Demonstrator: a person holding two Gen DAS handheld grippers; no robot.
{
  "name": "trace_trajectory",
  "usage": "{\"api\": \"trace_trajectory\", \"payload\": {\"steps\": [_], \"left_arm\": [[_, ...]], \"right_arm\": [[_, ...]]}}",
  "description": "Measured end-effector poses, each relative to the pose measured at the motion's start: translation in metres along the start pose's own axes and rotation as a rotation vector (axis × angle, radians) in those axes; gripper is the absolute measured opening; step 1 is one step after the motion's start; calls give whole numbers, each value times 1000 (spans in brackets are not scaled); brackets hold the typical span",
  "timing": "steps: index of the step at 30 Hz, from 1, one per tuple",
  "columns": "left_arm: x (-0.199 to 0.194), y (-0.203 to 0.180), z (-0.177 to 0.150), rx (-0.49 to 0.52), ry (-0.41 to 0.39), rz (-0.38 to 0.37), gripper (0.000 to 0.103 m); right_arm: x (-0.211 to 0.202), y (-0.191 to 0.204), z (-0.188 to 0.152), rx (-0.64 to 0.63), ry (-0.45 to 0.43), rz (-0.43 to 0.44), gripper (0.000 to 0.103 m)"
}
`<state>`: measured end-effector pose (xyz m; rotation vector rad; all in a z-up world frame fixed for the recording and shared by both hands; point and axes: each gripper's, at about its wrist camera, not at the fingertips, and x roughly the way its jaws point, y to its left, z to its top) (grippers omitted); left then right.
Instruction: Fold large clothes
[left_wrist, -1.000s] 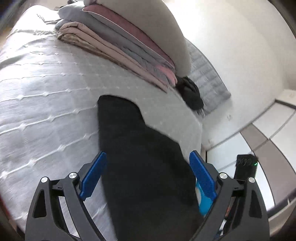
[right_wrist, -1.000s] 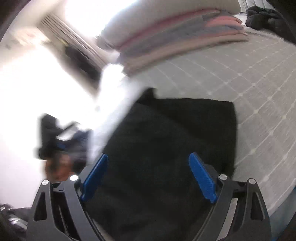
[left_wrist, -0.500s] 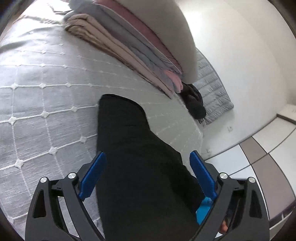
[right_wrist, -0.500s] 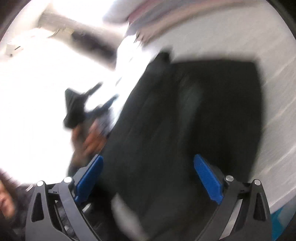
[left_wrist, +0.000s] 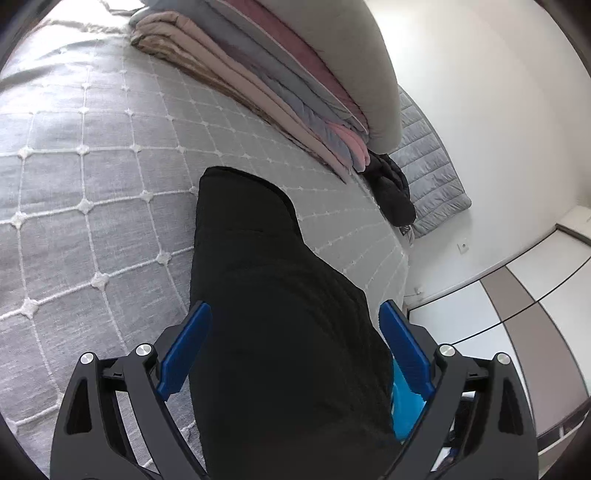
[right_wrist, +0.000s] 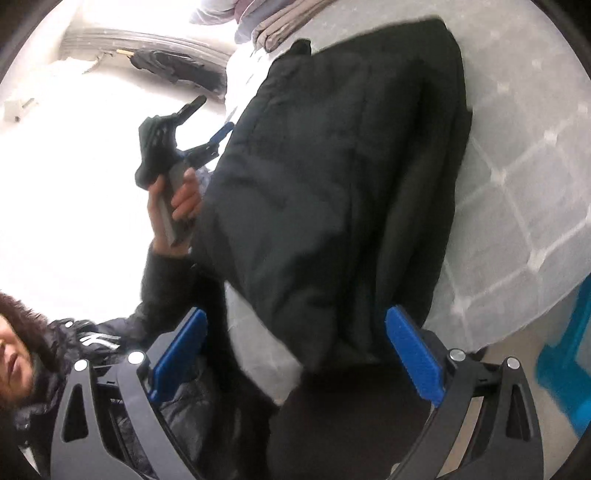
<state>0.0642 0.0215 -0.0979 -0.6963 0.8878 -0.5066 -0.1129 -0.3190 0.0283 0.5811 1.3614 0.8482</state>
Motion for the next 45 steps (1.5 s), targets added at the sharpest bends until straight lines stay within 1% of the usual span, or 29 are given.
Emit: {"api": "trace_trajectory", "payload": {"steps": [1,3,7,11,13,15,17,19,21,22,23,24,26,27,29,30,31,33,34,35,36,37,38,39,40,41,43,44,45], "left_arm": [[2,1,0,-5,4,-1,88],[7,1,-1,-2,11,7,88],[17,-2,-2,9,26,16,88],[19,-7,-1,20,20,11,88],[19,-8,0,23,18,4,88],[21,-9,0,27,23,6,88],[23,-9,1,25,24,9,88],[22,-8,2,19,23,12,88],[23,-7,3,13,25,3,88],[24,-6,4,10,30,-1,88],[26,-5,3,6,37,-3,88],[29,-4,3,1,45,-4,88],[32,-2,3,-8,55,-6,88],[32,-1,3,-11,56,-8,88],[32,0,2,-15,54,-9,88],[33,1,2,-16,56,-10,88],[33,2,3,-17,58,-11,88],[32,2,3,-18,57,-10,88],[32,2,3,-16,56,-9,88],[30,1,4,-12,58,-13,88],[27,0,4,-7,61,-20,88],[26,-1,4,3,62,-22,88],[22,-4,4,23,58,-18,88],[17,-6,3,45,48,-4,88],[14,-7,3,60,40,7,88],[9,-8,3,77,30,18,88],[0,-6,4,90,14,27,88],[-3,-4,4,84,13,24,88],[-6,-1,6,73,12,19,88]], "right_arm": [[-1,-3,-4,0,-6,51,94],[11,-7,-1,-2,-12,124,94],[30,-6,6,4,15,166,95],[32,3,14,-37,-33,284,95],[36,6,16,-42,-29,300,95],[45,11,14,-58,-3,305,96],[50,23,6,-109,54,282,96],[49,32,-5,-152,101,304,96],[43,41,-16,-184,131,333,96],[38,45,-22,-201,129,321,96],[35,45,-24,-199,117,306,96],[28,45,-24,-192,80,302,96],[20,50,-21,-199,21,350,96],[17,61,-18,-227,-13,365,96],[17,80,-7,-252,-69,370,96],[25,92,-1,-274,-54,395,96],[36,102,2,-297,-21,399,96],[72,116,8,-319,104,302,96],[97,111,9,-304,197,207,96],[117,97,8,-279,265,117,93],[126,79,8,-240,293,62,71],[124,65,10,-193,286,52,55],[118,48,12,-134,264,35,13],[112,34,13,-90,243,-14,0],[106,30,10,-63,223,11,0],[101,39,6,-93,205,7,0],[90,65,5,-169,158,38,22],[81,80,10,-200,110,85,68],[75,90,15,-214,67,110,98]]}}
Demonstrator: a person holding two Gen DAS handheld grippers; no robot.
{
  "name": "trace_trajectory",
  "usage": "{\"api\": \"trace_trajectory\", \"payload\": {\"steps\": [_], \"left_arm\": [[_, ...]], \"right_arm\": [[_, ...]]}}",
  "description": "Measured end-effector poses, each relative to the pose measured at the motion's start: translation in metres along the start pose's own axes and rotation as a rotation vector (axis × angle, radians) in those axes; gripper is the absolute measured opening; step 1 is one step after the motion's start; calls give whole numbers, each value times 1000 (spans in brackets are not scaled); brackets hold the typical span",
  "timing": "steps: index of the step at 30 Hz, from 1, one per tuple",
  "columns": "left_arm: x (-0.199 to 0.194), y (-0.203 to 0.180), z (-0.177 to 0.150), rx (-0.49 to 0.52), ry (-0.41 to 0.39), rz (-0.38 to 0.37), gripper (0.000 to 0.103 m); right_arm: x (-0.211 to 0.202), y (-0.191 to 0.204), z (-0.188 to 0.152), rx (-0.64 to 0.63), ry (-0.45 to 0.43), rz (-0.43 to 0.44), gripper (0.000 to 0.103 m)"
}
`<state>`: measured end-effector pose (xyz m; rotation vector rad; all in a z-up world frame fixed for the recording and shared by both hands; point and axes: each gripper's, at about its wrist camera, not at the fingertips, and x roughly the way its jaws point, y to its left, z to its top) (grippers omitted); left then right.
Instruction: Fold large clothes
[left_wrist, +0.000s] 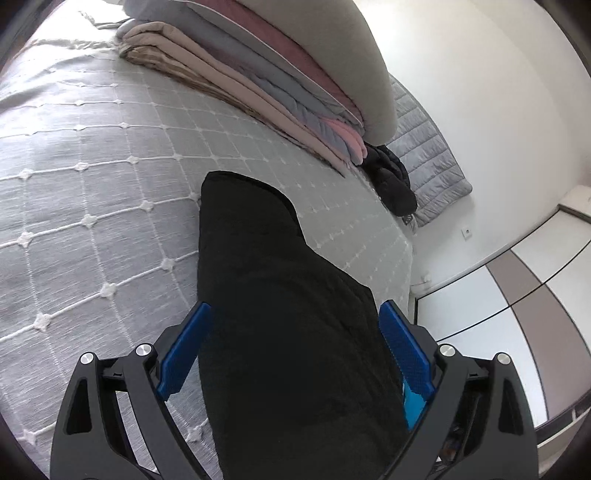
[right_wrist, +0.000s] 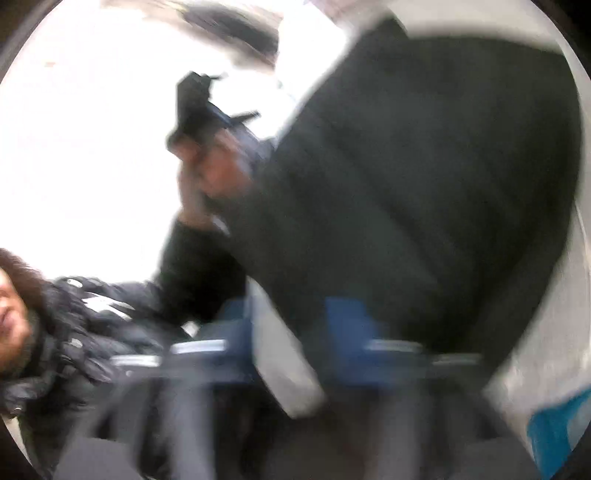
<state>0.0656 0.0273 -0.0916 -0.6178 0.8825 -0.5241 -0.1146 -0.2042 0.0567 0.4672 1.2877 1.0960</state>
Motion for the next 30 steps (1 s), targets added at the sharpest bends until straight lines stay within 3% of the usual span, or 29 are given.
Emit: {"api": "trace_trajectory", "payload": {"steps": [2,5,7,8,11,14,15,16,19,21,24,26,28,30], "left_arm": [[-5,4,2,-13,-8,-3,88],[-15,8,5,-25,-25,-4,88],[-21,9,5,-23,-30,-5,88],[-23,10,4,-20,-28,-5,88],[-29,12,3,-9,-17,-5,88],[-37,14,2,-10,-25,8,88],[-39,16,3,-12,-22,7,88],[-39,16,3,-10,-19,2,88],[-36,15,1,-2,2,7,88],[-30,12,-2,21,50,17,88],[-23,6,-9,68,108,23,88],[-22,0,-15,106,141,-7,88],[-27,-5,-20,119,168,-108,88],[-34,-12,-24,149,183,-216,88]], "right_arm": [[-9,17,28,-53,-125,6,98],[-15,5,66,-23,-267,-108,98],[-11,-24,83,54,-304,-291,98],[-6,-48,88,122,-294,-444,96],[1,-93,87,246,-289,-430,95],[-10,-62,90,230,-353,-429,95],[-14,-54,94,217,-369,-464,95],[-12,-56,96,227,-352,-515,95],[20,-80,104,236,-168,-638,96],[28,-72,107,220,-153,-720,95],[18,-36,101,207,-249,-698,95],[18,-3,85,154,-291,-574,95],[25,17,70,127,-267,-508,95],[30,21,48,132,-214,-526,95]]}}
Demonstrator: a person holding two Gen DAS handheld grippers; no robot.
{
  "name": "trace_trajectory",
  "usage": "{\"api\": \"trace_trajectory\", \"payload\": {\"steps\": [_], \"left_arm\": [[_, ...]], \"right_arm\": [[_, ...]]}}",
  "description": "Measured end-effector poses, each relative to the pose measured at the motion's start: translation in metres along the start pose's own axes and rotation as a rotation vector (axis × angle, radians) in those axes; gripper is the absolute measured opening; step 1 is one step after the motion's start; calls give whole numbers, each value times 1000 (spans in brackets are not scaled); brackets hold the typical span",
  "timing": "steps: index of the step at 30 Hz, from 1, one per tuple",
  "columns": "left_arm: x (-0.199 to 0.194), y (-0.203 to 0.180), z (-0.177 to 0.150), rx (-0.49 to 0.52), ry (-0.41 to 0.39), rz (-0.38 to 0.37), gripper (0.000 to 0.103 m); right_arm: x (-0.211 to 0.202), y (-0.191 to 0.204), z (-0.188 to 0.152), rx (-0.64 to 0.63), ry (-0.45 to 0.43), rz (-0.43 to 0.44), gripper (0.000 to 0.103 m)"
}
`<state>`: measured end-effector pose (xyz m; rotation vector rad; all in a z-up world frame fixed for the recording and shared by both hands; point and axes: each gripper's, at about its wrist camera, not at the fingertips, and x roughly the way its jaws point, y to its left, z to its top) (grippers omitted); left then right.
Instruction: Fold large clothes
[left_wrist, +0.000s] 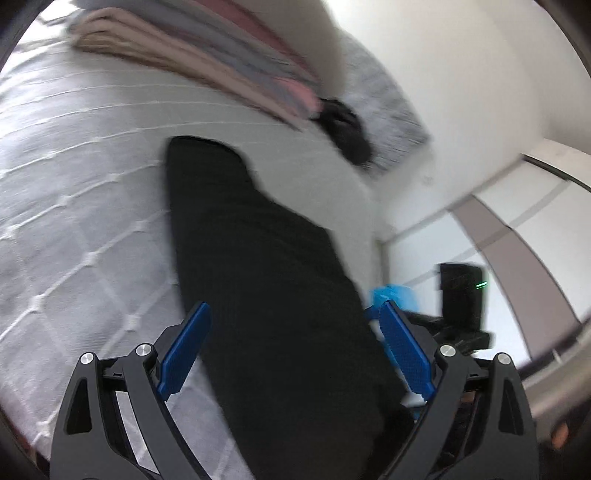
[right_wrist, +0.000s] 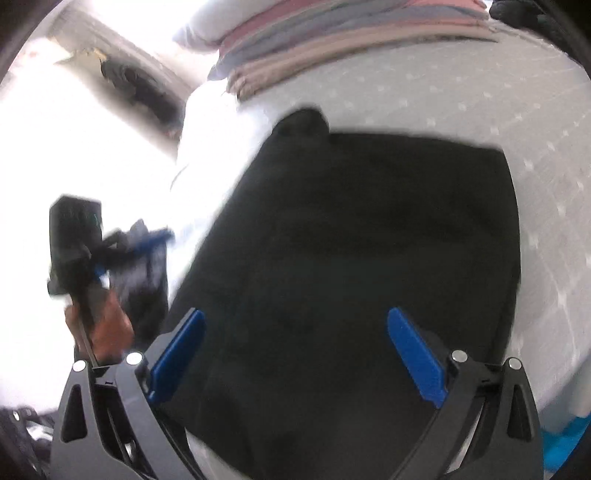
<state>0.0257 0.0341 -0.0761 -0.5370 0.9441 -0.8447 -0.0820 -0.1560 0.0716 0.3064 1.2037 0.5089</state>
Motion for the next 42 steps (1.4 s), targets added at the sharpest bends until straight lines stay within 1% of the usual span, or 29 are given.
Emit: {"api": "trace_trajectory", "payload": {"steps": [1,2,3,5,6,7,8,9,10,11,12,13,14,15,16,19,21,22,25,26,29,30,32,34,36,38,39,41,42], "left_arm": [[-1,-6,-3,18,8,-53,88],[-1,-12,-6,40,30,-109,88],[1,-18,-10,69,61,-157,89],[7,-28,-21,129,122,-201,89],[13,-33,-28,168,165,-210,89],[17,-36,-34,195,190,-206,89],[20,-39,-40,222,204,-183,89],[24,-40,-47,242,221,-160,89],[25,-40,-51,244,234,-167,89],[23,-38,-55,244,231,-174,89],[17,-36,-59,237,219,-181,89],[13,-33,-61,224,216,-191,89],[8,-30,-64,207,211,-206,89],[1,-28,-71,188,203,-224,89],[-4,-28,-77,183,197,-225,89],[-22,-37,-108,200,186,-204,89],[-30,-52,-137,262,183,-162,89],[-33,-64,-158,308,173,-137,89],[-22,-83,-190,350,167,-98,89],[-15,-87,-197,354,162,-64,89],[3,-93,-200,353,117,60,89],[8,-92,-199,344,106,85,89],[15,-88,-190,318,114,91,89],[19,-84,-188,309,125,100,89],[22,-86,-186,319,127,112,89],[25,-91,-186,330,133,93,89],[28,-95,-187,346,127,102,89],[32,-97,-188,370,119,146,89],[34,-94,-187,381,113,200,86]], "right_arm": [[1,-2,-9,6,23,-10,95],[3,-9,-20,26,52,-17,95],[4,-16,-31,55,60,-29,96],[6,-21,-40,55,62,-48,96],[5,-18,-40,54,54,-69,95],[2,-13,-41,66,42,-82,95],[-8,-7,-43,82,14,-74,95],[-13,-1,-44,80,-3,-37,95],[-20,10,-49,69,-16,46,95],[-24,16,-56,74,-8,120,95],[-23,18,-64,93,7,161,95],[-18,15,-70,107,32,142,95],[-8,11,-78,108,65,77,95],[-1,6,-83,107,67,65,94],[2,-1,-85,128,56,82,94],[-6,-15,-84,209,-12,159,93],[-9,-14,-87,196,-25,164,93],[-9,-15,-89,189,-26,165,93],[-9,-20,-93,203,-46,192,93],[-9,-21,-97,208,-54,198,93],[-11,-20,-104,209,-74,204,93],[-13,-20,-102,210,-79,206,93],[-15,-26,-104,215,-92,218,93],[-19,-31,-108,222,-101,230,93],[-20,-32,-109,223,-107,237,93],[-20,-32,-108,225,-110,241,93],[-20,-33,-108,225,-110,241,93],[-21,-33,-109,226,-114,240,93],[-21,-33,-109,226,-116,240,92]]}}
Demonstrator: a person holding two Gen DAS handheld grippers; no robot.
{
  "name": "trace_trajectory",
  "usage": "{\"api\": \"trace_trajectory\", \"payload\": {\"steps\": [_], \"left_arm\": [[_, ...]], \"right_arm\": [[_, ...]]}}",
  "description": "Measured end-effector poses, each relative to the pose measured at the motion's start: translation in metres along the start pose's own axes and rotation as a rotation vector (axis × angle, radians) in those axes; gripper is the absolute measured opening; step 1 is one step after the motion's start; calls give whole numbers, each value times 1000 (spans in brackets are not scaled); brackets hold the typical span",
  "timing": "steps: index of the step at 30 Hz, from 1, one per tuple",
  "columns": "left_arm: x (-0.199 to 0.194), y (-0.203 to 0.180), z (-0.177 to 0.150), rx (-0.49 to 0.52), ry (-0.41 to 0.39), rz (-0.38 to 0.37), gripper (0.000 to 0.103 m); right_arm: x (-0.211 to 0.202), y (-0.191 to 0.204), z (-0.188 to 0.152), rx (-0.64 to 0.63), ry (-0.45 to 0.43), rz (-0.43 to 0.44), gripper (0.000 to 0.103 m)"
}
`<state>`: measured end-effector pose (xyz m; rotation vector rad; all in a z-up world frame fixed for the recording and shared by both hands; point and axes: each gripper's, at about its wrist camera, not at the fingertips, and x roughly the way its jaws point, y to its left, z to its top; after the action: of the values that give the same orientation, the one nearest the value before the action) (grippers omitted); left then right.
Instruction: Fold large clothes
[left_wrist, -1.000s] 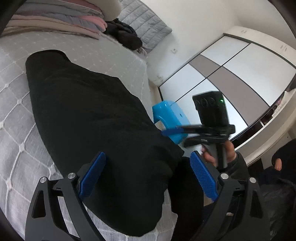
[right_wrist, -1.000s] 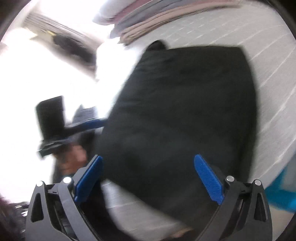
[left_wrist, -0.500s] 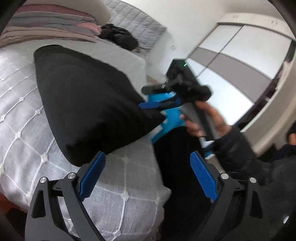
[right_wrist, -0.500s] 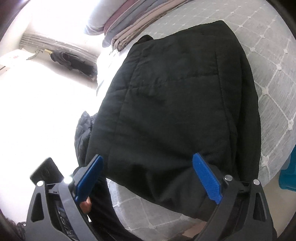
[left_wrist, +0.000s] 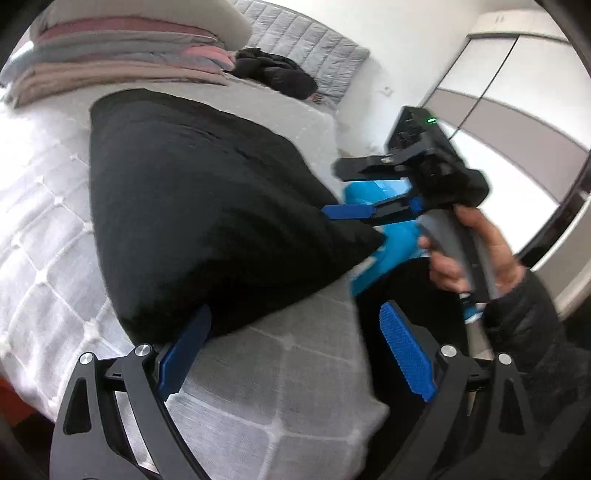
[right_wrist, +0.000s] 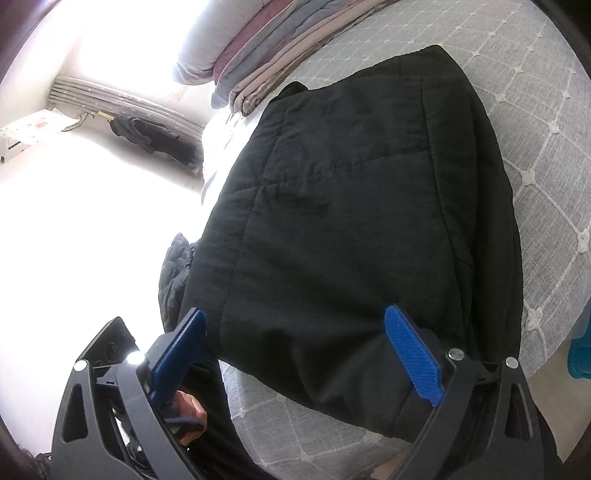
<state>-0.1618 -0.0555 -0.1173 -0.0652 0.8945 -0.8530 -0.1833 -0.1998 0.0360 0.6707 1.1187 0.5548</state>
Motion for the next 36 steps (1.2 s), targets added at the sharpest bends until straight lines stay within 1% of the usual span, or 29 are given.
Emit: {"api": "trace_trajectory", "payload": {"steps": [1,2,3,4,5,6,7,8,9,10,11,12,14,15,17,18,19,20,21,22,23,24,26,28,29,32,33,35,36], "left_arm": [[2,6,0,-9,15,34,79],[4,16,0,-37,35,62,58],[3,34,-1,-100,48,100,23],[-1,48,-3,-150,52,122,8],[-5,66,-6,-219,50,89,3],[-8,72,-7,-245,50,63,3],[-11,67,-8,-210,45,81,3],[-12,55,-9,-147,46,112,4],[-13,45,-9,-100,50,119,17],[-16,36,-9,-70,49,107,27],[-21,29,-9,-55,35,95,42],[-26,23,-9,-32,20,105,50],[-38,13,-7,10,-2,124,57],[-43,12,-6,18,-9,120,60],[-56,16,-1,17,-24,105,61],[-60,18,1,16,-34,106,65],[-68,22,5,16,-67,142,70],[-76,27,10,13,-105,178,80],[-85,33,17,2,-140,185,82],[-93,39,22,-10,-162,181,83],[-99,45,29,-25,-186,194,84],[-107,51,38,-35,-218,230,87],[-115,59,49,-45,-270,267,91],[-117,70,62,-66,-309,302,92],[-116,78,69,-85,-322,326,93],[-113,101,86,-159,-353,354,93],[-108,112,93,-195,-360,357,93],[-96,126,104,-234,-367,373,93],[-87,132,111,-247,-360,381,93]], "right_arm": [[1,0,0,-2,-1,-10,90],[0,-2,0,-4,0,-24,83],[-1,-3,0,-6,1,-38,77],[-1,-6,-1,-8,5,-35,75],[-2,-10,-1,2,2,-12,75],[-3,-11,-1,8,1,2,75],[-3,-9,-2,0,0,-3,75],[-2,-6,-3,-15,-1,-21,75],[-2,-2,-4,-29,-1,-38,75],[-3,1,-5,-38,-5,-50,75],[-5,5,-5,-47,-11,-53,77],[-6,7,-6,-54,-16,-57,77],[-15,17,-10,-94,-36,-75,78],[-19,19,-11,-107,-43,-76,81],[-35,26,-14,-158,-100,-90,83],[-41,27,-15,-172,-128,-100,86],[-51,27,-15,-185,-171,-112,86],[-61,26,-14,-193,-221,-117,87],[-68,24,-13,-190,-254,-114,88],[-78,21,-11,-177,-308,-100,88],[-85,19,-10,-171,-349,-111,89],[-92,19,-8,-172,-401,-144,91],[-100,21,-4,-183,-466,-182,92],[-105,23,1,-187,-541,-230,96],[-106,23,4,-191,-579,-267,96],[-96,26,16,-250,-633,-380,96],[-93,25,19,-272,-660,-398,96],[-85,17,25,-261,-690,-419,96],[-80,9,32,-229,-682,-451,96]]}}
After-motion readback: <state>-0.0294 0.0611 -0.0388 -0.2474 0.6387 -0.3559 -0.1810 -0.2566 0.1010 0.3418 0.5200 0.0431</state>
